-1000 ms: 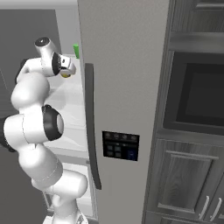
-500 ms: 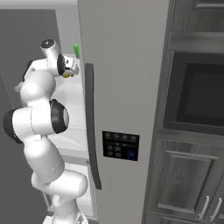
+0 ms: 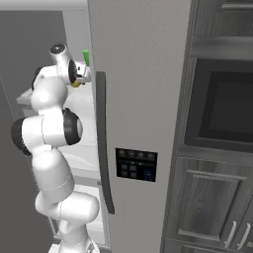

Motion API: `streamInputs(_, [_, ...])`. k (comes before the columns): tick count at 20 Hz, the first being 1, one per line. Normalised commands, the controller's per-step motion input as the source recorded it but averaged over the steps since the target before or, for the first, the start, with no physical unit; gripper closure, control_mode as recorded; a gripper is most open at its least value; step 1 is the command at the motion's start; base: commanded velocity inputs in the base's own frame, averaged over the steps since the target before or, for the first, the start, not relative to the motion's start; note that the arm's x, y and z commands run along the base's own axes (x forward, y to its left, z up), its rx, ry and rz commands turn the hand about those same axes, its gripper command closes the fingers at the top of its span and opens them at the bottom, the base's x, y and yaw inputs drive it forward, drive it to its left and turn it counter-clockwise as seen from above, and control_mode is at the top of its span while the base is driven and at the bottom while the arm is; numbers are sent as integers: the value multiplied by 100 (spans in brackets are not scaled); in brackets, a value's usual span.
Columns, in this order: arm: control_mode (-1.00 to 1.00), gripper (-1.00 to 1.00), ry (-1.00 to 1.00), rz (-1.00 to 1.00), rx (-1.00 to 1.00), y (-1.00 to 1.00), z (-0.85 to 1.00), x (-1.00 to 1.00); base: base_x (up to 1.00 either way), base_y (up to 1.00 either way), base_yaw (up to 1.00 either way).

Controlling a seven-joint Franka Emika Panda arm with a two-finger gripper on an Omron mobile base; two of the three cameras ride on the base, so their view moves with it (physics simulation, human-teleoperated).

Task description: Pick the pear and mango from the fridge and place them on the plate next to the blender to make a fruit smoothie.

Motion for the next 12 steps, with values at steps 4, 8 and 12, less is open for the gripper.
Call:
streamInputs(4, [-100,100,0,0,0,0,-2,4,0,0,0])
streamInputs(8, [-100,100,0,0,0,0,0,0,0,0,0])
streamInputs(12, [-100,100,-2,0,0,0,0,-31,0,0,0])
